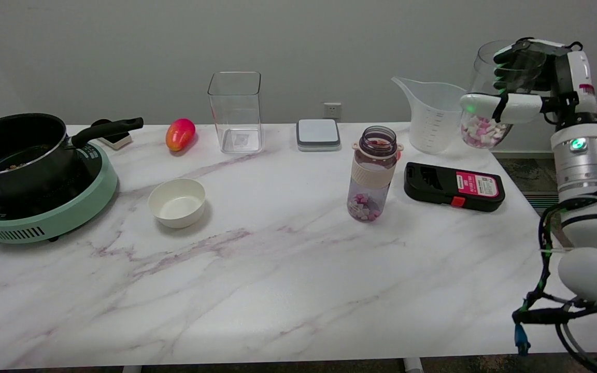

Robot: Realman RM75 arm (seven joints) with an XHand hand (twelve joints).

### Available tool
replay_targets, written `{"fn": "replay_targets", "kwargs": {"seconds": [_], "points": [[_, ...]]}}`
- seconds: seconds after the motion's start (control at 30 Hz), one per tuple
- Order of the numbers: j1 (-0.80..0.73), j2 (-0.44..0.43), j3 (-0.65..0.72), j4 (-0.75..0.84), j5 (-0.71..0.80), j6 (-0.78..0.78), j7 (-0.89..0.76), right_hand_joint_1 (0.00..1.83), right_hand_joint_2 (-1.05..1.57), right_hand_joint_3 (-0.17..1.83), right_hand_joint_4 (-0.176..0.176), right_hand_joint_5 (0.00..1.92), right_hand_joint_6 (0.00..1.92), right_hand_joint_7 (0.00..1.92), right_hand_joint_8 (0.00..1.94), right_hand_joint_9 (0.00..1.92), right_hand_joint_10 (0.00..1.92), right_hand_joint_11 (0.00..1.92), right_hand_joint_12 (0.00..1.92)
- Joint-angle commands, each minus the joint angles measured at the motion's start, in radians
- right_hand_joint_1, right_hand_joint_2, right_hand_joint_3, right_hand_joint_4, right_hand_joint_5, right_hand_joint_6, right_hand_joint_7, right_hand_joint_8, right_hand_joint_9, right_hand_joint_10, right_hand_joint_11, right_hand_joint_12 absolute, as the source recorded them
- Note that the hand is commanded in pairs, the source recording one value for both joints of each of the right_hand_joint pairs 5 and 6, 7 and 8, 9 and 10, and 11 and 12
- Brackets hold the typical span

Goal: Pour the contents of the measuring cup into the bottle.

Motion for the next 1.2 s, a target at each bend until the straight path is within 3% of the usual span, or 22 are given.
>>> {"fn": "replay_targets", "kwargs": {"seconds": [0.03, 0.6, 1.2], "points": [[0.123, 0.063, 0.095, -0.148, -0.185, -0.174, -0.035, 1.32, 1.43, 0.28, 0.000, 1.92, 1.92, 1.84, 1.84, 1.62, 1.62, 1.37, 1.37], [0.171, 0.077, 0.010, -0.120, -0.333, -0.223, -0.220, 1.24, 1.56, 0.25, 0.000, 1.92, 1.92, 1.87, 1.87, 1.65, 1.65, 1.39, 1.39], [0.160, 0.073, -0.136, 0.030, -0.333, -0.225, -0.531, 1.23, 1.57, 0.23, 0.000, 1.92, 1.92, 1.89, 1.89, 1.67, 1.67, 1.42, 1.42]]}}
